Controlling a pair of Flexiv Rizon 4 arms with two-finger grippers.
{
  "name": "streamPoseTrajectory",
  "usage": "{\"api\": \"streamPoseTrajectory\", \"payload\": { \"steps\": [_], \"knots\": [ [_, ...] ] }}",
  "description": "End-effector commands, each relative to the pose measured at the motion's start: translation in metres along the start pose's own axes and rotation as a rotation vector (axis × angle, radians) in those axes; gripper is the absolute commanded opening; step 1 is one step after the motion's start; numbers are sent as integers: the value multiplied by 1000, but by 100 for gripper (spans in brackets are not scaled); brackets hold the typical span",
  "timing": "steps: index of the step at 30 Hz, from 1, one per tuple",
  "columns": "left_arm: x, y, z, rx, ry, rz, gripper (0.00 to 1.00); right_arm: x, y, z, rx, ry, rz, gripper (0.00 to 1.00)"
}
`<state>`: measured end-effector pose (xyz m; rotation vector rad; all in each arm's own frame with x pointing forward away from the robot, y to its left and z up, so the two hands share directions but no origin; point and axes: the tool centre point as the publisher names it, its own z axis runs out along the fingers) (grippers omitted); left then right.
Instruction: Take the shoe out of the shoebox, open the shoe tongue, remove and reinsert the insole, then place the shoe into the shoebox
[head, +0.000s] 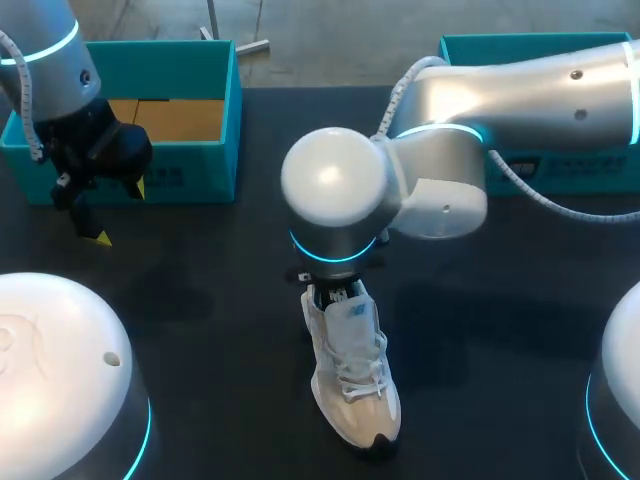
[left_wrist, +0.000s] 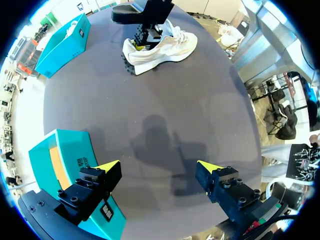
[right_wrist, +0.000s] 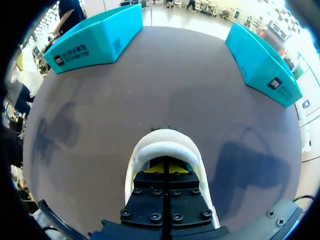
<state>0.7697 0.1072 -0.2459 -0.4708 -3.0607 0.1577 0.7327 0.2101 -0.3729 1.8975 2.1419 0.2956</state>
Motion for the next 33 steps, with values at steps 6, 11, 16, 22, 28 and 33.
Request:
{"api": "streamPoseTrajectory", "payload": {
  "steps": [6, 11, 16, 22, 28, 33],
  "knots": [
    [1, 0, 0, -4, -1, 0, 100, 11, -6, -17, -49, -111, -8, 0],
    [1, 0, 0, -4, -1, 0, 100, 2, -7, -17, -34, -133, -9, 0],
    [1, 0, 0, -4, -1, 0, 100, -3, -8, -17, -21, -175, -23, 0],
    [1, 0, 0, -4, -1, 0, 100, -9, -10, -10, 3, -232, -25, 0],
    [1, 0, 0, -4, -1, 0, 100, -11, -11, 0, 29, -296, -30, 0],
    [1, 0, 0, -4, -1, 0, 100, -10, -11, 9, 35, -306, -29, 0]
  ]
}}
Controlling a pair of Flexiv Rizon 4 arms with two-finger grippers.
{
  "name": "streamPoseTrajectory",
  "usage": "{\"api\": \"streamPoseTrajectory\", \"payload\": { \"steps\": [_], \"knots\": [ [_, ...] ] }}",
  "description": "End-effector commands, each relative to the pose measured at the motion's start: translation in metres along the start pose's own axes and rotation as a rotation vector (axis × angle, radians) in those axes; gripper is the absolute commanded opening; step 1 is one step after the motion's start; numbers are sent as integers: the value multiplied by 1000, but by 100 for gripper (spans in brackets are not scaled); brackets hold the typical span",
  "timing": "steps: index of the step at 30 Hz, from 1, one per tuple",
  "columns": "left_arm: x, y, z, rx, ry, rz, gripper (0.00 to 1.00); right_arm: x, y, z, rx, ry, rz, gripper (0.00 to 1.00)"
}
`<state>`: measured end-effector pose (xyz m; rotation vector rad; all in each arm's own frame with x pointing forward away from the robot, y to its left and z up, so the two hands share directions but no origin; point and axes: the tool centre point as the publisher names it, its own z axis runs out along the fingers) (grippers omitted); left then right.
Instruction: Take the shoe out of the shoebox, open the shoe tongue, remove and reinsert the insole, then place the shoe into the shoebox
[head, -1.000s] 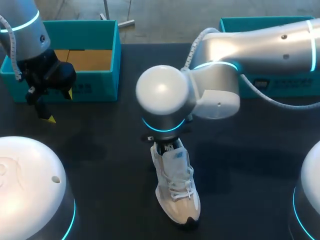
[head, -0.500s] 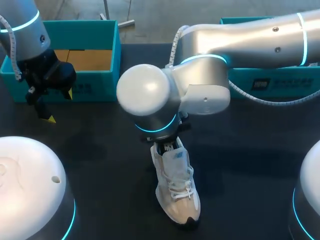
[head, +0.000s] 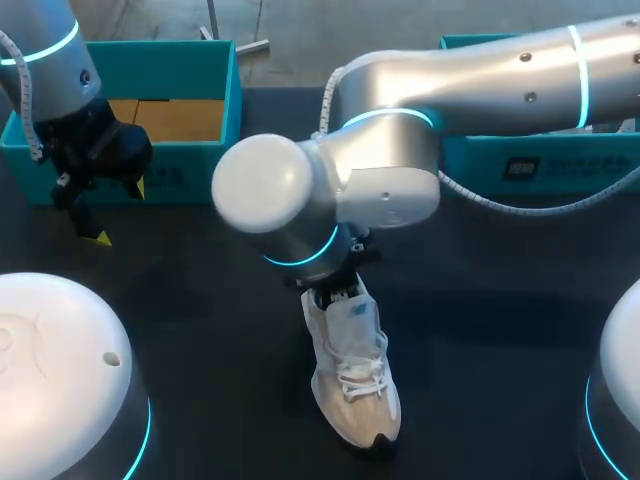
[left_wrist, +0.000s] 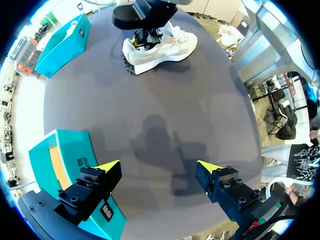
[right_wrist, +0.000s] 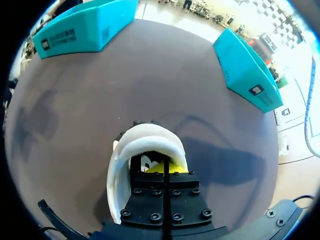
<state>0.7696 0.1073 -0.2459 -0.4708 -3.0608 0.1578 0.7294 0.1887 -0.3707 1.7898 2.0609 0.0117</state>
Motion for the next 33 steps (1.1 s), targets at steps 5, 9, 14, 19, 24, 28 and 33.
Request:
{"api": "streamPoseTrajectory", "payload": {
  "steps": [5, 9, 14, 19, 24, 28, 33],
  "knots": [
    [1, 0, 0, -4, -1, 0, 100, 17, -3, 21, 6, -73, 32, 0],
    [1, 0, 0, -4, -1, 0, 100, 17, -5, 17, -4, -81, 32, 0],
    [1, 0, 0, -4, -1, 0, 100, 11, -8, 4, -23, -117, 34, 0],
    [1, 0, 0, -4, -1, 0, 100, 6, -12, 8, -4, -145, 35, 0],
    [1, 0, 0, -4, -1, 0, 100, 4, -14, 14, 7, -155, 38, 0],
    [1, 0, 0, -4, -1, 0, 100, 3, -13, 26, 22, -157, 41, 0],
    [1, 0, 0, -4, -1, 0, 100, 7, -15, 42, 52, -121, 49, 0]
  ]
}}
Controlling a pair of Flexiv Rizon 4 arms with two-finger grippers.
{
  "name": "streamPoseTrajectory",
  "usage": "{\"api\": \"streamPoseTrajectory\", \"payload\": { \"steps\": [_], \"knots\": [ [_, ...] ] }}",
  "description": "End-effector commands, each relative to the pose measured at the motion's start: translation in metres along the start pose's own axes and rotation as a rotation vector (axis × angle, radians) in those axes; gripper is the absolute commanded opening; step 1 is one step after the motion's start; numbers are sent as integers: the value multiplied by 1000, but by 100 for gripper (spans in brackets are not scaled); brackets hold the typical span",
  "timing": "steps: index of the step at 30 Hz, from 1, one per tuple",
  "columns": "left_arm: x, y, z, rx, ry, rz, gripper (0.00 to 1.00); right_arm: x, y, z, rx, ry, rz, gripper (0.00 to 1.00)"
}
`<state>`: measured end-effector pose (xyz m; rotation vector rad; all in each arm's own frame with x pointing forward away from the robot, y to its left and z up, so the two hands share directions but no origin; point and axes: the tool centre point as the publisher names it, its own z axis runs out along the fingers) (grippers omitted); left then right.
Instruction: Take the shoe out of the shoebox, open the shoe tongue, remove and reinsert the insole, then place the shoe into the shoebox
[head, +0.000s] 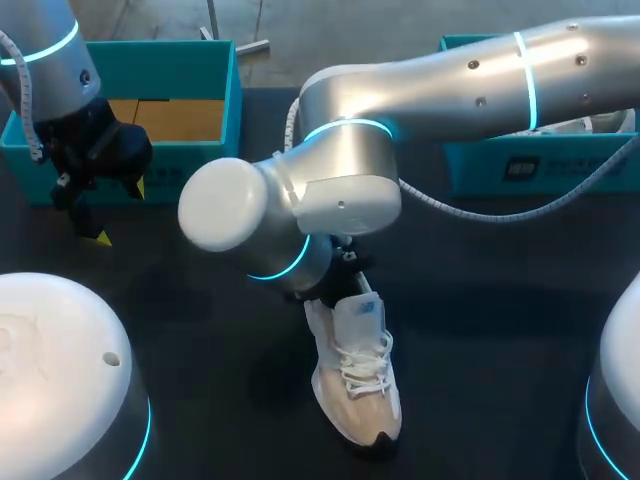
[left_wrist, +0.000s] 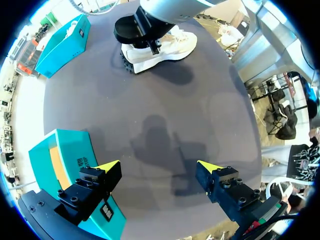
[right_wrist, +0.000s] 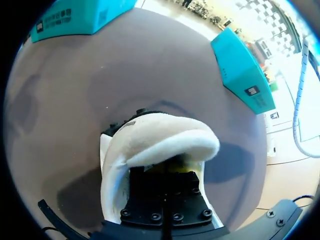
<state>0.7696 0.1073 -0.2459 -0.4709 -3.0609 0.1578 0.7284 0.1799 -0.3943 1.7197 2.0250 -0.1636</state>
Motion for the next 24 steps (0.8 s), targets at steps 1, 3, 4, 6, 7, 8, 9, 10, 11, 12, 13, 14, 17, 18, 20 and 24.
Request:
{"api": "streamPoseTrajectory", "payload": {
  "steps": [1, 3, 4, 6, 7, 8, 9, 10, 11, 12, 13, 14, 17, 18, 20, 24],
  "knots": [
    [1, 0, 0, -4, 0, -1, 100, 12, -5, 19, 15, 20, 95, 0],
    [1, 0, 0, -4, 0, -1, 100, 15, -6, 19, 14, 33, 91, 0],
    [1, 0, 0, -4, 0, -1, 100, 17, -7, 17, 12, 41, 86, 0],
    [1, 0, 0, -4, 0, -1, 100, 21, -7, 12, 4, 50, 77, 0],
    [1, 0, 0, -4, 0, -1, 100, 22, -8, 8, -4, 42, 74, 0],
    [1, 0, 0, -4, 0, -1, 100, 22, -8, 3, -14, 36, 74, 0],
    [1, 0, 0, -4, 0, -1, 100, 20, -9, -2, -27, 28, 77, 0],
    [1, 0, 0, -4, 0, -1, 100, 18, -9, -7, -39, 18, 80, 0],
    [1, 0, 0, -4, 0, -1, 100, 16, -9, -11, -45, 11, 83, 0],
    [1, 0, 0, -4, 0, -1, 100, 13, -9, -17, -60, -5, 87, 0],
    [1, 0, 0, -4, 0, -1, 100, 11, -9, -21, -67, -17, 90, 0],
    [1, 0, 0, -4, 0, -1, 100, 9, -9, -24, -74, -25, 90, 0],
    [1, 0, 0, -4, 0, -1, 100, 6, -9, -28, -80, -41, 90, 0],
    [1, 0, 0, -4, 0, -1, 100, 5, -9, -27, -80, -43, 90, 0],
    [1, 0, 0, -4, 0, -1, 100, 5, -8, -23, -75, -47, 91, 0],
    [1, 0, 0, -4, 0, -1, 100, 4, -9, -13, -64, -48, 99, 0]
  ]
}}
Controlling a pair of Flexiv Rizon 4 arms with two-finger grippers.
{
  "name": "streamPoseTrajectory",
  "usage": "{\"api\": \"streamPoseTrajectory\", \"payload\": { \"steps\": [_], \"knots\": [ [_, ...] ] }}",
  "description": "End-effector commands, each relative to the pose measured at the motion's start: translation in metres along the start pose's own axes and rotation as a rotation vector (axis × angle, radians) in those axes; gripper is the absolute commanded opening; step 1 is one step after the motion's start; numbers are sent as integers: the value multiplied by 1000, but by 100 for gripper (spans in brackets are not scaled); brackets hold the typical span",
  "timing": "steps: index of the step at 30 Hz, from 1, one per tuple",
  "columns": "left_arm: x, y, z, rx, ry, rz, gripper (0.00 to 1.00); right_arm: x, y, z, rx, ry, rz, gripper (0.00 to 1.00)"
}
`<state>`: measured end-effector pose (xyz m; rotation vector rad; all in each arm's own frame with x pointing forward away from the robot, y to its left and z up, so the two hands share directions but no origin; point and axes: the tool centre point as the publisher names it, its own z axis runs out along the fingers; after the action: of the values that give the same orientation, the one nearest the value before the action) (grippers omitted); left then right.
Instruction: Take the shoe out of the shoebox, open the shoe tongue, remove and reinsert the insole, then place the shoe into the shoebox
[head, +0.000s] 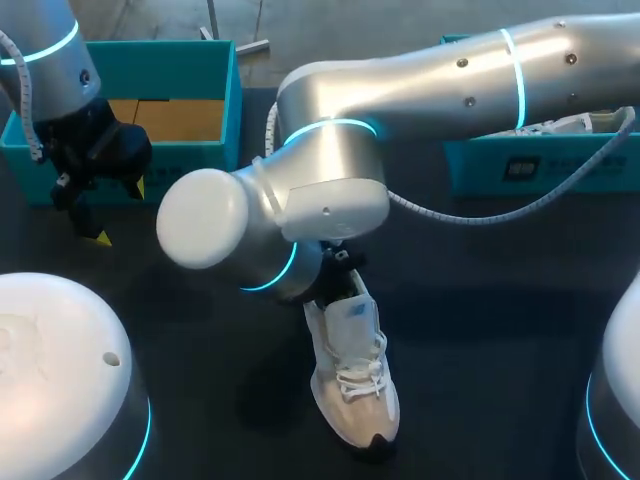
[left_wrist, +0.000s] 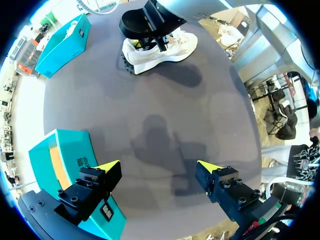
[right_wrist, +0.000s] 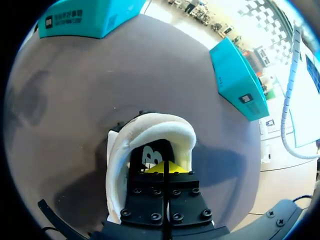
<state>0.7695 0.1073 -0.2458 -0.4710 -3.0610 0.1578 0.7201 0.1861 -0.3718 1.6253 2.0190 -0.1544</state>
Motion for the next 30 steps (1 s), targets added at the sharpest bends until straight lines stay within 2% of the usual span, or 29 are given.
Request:
{"api": "streamPoseTrajectory", "payload": {
  "steps": [1, 8, 14, 19, 23, 25, 30],
  "knots": [
    [1, 0, 0, -4, 0, -1, 100, 8, -9, 13, 3, -13, 149, 0],
    [1, 0, 0, -4, 0, -1, 100, 4, -17, 33, 36, -12, 171, 0],
    [1, 0, 0, -4, 0, -1, 100, 17, -20, 42, 46, 66, 162, 0],
    [1, 0, 0, -4, 0, -1, 100, 26, -19, 32, 11, 169, 143, 0],
    [1, 0, 0, -4, 0, -1, 100, 18, -14, 10, -47, 218, 145, 0],
    [1, 0, 0, -4, 0, -1, 100, 14, -11, 1, -65, 204, 148, 0],
    [1, 0, 0, -4, 0, -1, 100, 1, -4, -11, -116, 220, 166, 0]
  ]
}}
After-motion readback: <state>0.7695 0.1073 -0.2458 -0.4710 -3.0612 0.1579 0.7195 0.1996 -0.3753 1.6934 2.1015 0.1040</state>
